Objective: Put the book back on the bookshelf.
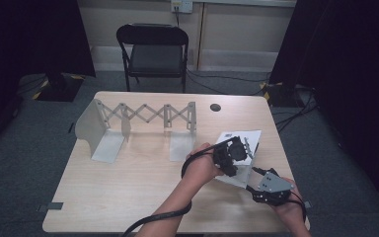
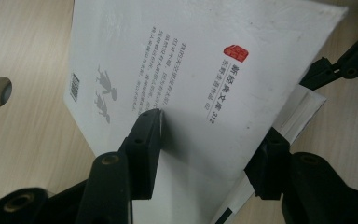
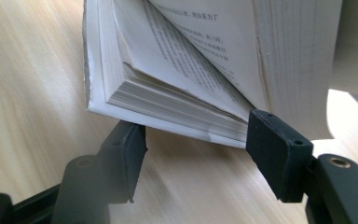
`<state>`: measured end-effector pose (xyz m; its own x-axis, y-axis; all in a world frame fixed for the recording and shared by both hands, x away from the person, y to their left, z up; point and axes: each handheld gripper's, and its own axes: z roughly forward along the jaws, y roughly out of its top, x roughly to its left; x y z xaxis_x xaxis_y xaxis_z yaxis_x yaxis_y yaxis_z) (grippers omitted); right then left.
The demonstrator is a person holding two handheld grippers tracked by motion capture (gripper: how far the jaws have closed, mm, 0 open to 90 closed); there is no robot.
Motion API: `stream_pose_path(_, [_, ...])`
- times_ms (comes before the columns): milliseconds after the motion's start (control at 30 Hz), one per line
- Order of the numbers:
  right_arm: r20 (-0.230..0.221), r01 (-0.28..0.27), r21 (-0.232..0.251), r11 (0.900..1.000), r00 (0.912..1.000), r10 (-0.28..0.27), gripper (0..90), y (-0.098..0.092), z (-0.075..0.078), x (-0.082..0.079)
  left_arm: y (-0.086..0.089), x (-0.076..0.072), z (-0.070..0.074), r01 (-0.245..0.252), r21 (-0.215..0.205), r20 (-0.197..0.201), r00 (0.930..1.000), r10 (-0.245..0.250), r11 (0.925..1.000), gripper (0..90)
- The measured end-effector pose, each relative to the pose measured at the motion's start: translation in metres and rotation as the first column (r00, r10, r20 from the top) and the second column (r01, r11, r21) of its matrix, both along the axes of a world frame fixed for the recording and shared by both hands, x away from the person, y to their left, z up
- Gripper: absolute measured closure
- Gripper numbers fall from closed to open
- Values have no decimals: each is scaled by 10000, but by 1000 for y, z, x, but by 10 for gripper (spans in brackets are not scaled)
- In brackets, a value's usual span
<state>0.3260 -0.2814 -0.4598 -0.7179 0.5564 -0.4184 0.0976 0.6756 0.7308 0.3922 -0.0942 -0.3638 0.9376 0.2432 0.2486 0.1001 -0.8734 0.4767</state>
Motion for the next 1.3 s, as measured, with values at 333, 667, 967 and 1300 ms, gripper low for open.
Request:
stream_pose_path(333, [-4, -222, 3, 9998, 9998, 222, 352, 1, -3, -1, 0, -2, 1, 24, -21, -24, 10000, -24, 10000, 520])
stream_pose_path(667, [530, -571, -753, 9955, 9967, 612, 295, 7, -6, 0, -1, -2, 0, 116, 1, -172, 9998, -116, 9999, 518])
stream_pose_path(967, [747, -888, -1010, 9909, 9925, 966, 591, 4, 1, -5, -5, -2, -4, 229, -209, -559, 9981, -241, 9995, 400])
stream_pose_path(1300, [-465, -828, 825, 9931, 9951, 868, 900, -26, 18, -3, 27, -3, -6, -247, -1207, -428, 9989, 196, 9924, 257])
